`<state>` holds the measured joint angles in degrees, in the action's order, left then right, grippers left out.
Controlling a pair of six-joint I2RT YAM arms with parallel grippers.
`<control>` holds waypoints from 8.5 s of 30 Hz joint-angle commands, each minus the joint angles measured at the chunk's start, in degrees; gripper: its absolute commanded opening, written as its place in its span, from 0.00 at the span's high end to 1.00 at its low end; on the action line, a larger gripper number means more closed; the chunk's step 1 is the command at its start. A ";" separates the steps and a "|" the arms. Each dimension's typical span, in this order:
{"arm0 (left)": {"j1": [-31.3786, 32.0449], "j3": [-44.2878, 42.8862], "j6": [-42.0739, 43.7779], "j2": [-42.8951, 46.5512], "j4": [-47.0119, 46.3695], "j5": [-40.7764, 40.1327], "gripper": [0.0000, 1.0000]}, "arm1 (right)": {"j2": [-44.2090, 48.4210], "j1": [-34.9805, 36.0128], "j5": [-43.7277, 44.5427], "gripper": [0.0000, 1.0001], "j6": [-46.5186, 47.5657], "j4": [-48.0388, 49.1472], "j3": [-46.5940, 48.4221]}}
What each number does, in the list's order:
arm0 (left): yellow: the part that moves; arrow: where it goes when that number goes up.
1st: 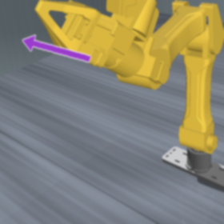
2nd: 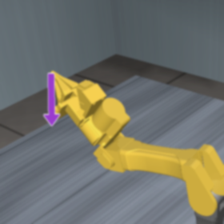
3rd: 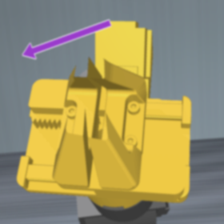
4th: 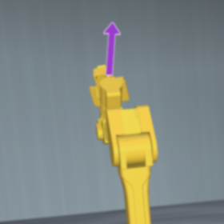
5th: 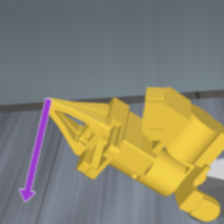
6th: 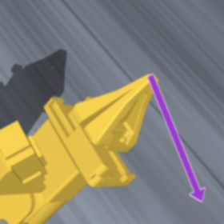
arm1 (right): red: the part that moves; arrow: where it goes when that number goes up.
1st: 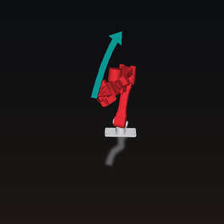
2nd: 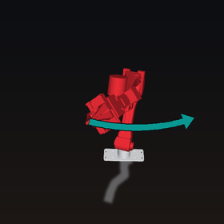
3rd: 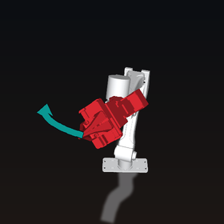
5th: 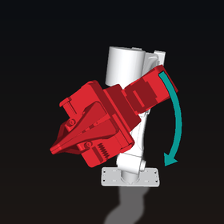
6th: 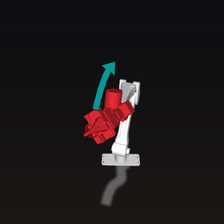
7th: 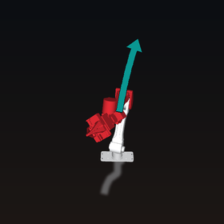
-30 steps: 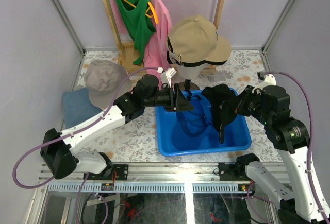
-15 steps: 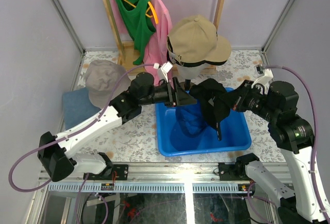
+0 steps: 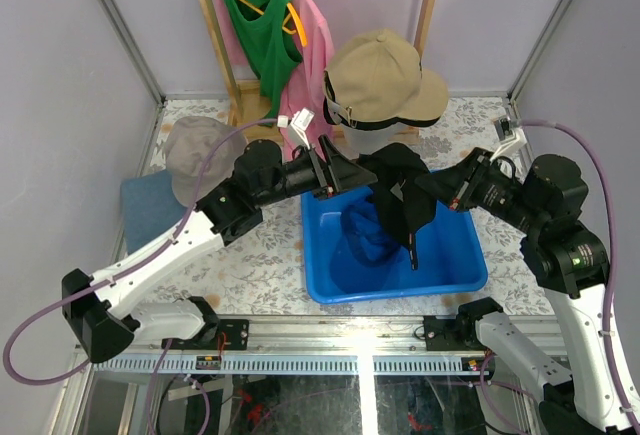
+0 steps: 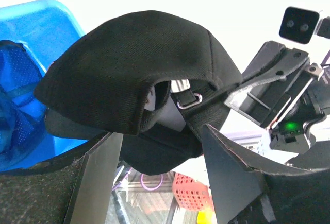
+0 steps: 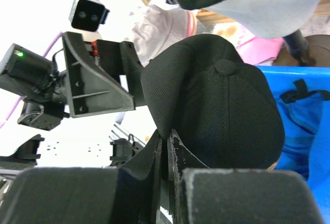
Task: Stack the hats
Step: Pick up the hat from the bin, then stack the hat on the hat.
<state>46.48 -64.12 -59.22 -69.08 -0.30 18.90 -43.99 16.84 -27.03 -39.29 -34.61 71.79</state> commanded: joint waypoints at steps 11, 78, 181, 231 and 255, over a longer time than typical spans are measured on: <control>0.95 -3.08 -3.52 3.22 -1.45 -15.33 0.35 | -1.29 0.30 -15.06 1.00 -8.30 13.46 -0.21; -23.00 -46.07 -26.64 -13.23 -19.38 6.90 1.00 | -18.60 34.75 19.29 0.49 7.14 23.64 16.21; -20.38 -58.04 -57.51 -36.97 -61.22 -20.99 1.00 | -24.53 7.16 3.65 0.96 -43.94 78.31 2.25; -29.66 -36.26 -73.49 -43.69 -88.02 3.62 1.00 | -44.42 -26.58 -10.20 1.00 -70.00 93.31 5.47; -31.63 -32.17 -81.41 -40.47 -81.38 6.49 1.00 | -42.66 -27.30 -6.81 1.00 -66.95 81.87 6.10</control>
<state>16.88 -96.20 -117.14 -114.37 -80.66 26.50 -88.86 -7.90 -40.97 -109.08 51.66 75.57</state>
